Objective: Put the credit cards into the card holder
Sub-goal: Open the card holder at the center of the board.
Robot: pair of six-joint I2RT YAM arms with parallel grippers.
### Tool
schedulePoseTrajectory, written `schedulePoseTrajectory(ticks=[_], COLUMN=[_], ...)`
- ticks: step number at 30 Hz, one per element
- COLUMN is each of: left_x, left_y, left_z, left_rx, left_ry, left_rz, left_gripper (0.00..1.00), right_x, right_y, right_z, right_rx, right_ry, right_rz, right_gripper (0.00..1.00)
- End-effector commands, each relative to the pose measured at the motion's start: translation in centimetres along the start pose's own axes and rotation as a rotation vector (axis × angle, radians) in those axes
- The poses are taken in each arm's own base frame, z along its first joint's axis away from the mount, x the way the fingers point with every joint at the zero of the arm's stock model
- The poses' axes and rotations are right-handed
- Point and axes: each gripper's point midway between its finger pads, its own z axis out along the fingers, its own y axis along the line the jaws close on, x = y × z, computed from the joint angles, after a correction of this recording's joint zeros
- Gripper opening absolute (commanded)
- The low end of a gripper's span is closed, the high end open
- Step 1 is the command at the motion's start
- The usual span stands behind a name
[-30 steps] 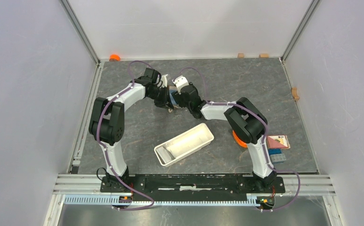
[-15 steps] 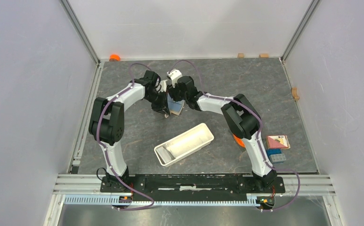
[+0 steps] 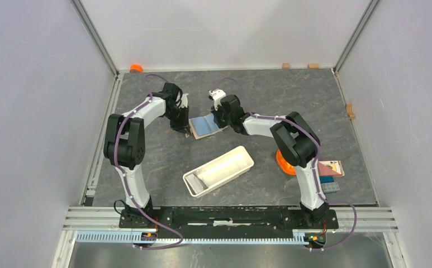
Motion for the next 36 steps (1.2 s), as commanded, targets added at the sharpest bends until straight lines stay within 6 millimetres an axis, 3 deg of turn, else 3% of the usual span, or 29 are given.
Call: schedulePoseTrajectory(ticks=[1,5,7,9,13,18,28,33,36], left_x=[-2.1,-2.4,-2.7,-3.2,-4.0,-4.6,-3.5,-2.8,-2.4], left_y=[-0.6,-1.8,-1.9,-1.9,-1.9,-3.3,-7.2,-9.6,-10.5], left_z=[0.1,-0.1,-0.7,-1.7,-4.0,-6.5,-7.4,-6.6,-5.9], left_rx=[0.02,0.073,0.065,0.044,0.006,0.045,0.108,0.197,0.224], left_ry=[-0.063,-0.088,-0.109,-0.147,-0.244,-0.341,-0.36,-0.342,-0.315], left_rz=[0.018,0.009,0.012,0.02,0.04,0.06,0.167,0.19,0.192], left_gripper=[0.08,0.16,0.21,0.35,0.63,0.73,0.77,0.75,0.74], right_x=[3.0,4.3,4.8,4.8,3.6,1.9,-0.1,-1.1,-1.5], right_y=[-0.5,-0.5,-1.0,-1.1,-1.1,-1.8,-3.3,-1.8,0.2], right_z=[-3.3,-5.7,-6.5,-6.9,-8.1,-9.5,-12.6,-12.9,-12.5], right_rx=[0.036,0.056,0.087,0.087,0.078,0.097,0.171,0.08,-0.034], right_ry=[0.091,0.103,0.108,0.107,0.081,0.053,0.007,-0.019,-0.029], right_rz=[0.099,0.138,0.15,0.159,0.157,0.148,0.106,0.091,0.089], right_gripper=[0.13,0.16,0.25,0.38,0.59,0.74,0.77,0.68,0.58])
